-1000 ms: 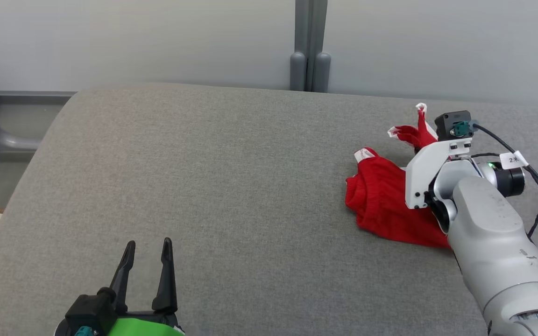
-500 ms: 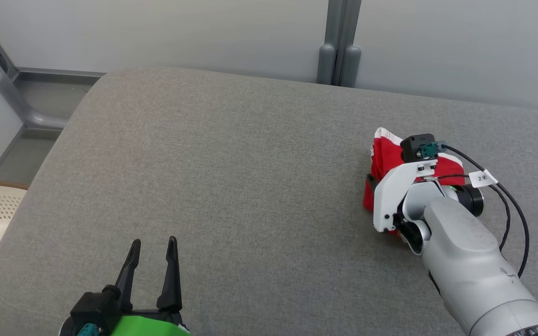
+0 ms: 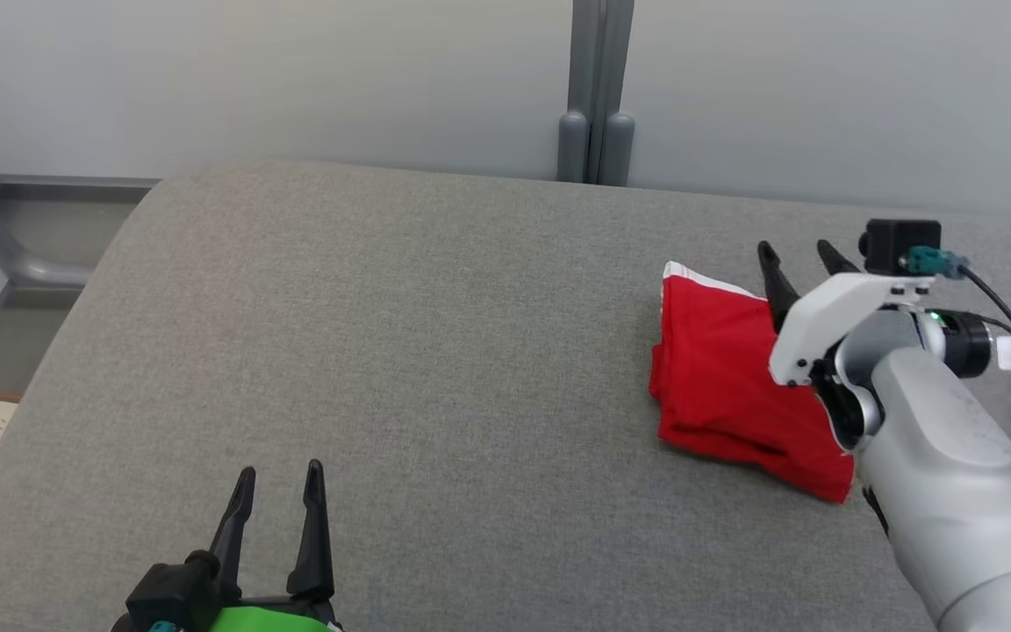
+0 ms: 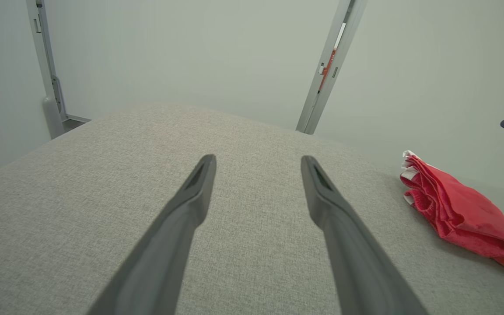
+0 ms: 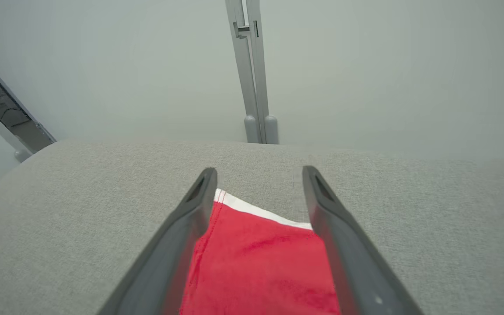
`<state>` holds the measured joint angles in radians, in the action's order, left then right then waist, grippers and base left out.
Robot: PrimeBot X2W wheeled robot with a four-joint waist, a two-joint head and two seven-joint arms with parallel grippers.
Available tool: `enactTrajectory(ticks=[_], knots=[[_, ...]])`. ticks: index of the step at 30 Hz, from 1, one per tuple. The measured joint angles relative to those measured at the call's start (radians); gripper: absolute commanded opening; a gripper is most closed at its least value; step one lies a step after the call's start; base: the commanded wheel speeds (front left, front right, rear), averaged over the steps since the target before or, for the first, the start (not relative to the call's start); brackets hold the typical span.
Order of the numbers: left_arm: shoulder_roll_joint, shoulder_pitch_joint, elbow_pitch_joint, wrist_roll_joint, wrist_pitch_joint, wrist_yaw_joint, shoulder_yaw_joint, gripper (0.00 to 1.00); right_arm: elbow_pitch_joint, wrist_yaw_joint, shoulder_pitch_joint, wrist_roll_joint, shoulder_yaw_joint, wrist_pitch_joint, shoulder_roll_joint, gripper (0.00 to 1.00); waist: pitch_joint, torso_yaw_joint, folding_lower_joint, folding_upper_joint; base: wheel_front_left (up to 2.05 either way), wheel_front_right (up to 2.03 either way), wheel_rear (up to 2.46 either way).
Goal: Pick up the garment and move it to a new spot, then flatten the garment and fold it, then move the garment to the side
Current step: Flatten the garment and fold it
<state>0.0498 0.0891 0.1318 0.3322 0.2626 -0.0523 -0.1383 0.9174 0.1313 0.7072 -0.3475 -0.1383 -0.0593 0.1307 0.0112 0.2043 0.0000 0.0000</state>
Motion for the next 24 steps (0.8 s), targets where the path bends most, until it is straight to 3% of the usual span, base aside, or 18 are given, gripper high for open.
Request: enactTrajectory(ticks=[7, 15, 24], knots=[[0.0, 0.008, 0.031, -0.008, 0.0, 0.036, 0.022, 1.0, -0.171, 0.0, -0.17, 0.175, 0.04, -0.189, 0.054, 1.0, 0.025, -0.053, 0.0, 0.0, 0.0, 0.0, 0.0], [0.0, -0.004, 0.048, -0.015, 0.0, 0.043, 0.064, 1.0, -0.469, 0.0, -0.428, 0.239, 0.112, -0.203, -0.022, 1.0, 0.044, -0.136, 0.0, 0.0, 0.0, 0.0, 0.0], [0.0, -0.023, 0.072, -0.035, 0.0, 0.038, 0.093, 1.0, -0.565, 0.0, -0.587, 0.254, 0.152, -0.203, -0.043, 1.0, 0.066, -0.213, 0.0, 0.0, 0.0, 0.0, 0.0]])
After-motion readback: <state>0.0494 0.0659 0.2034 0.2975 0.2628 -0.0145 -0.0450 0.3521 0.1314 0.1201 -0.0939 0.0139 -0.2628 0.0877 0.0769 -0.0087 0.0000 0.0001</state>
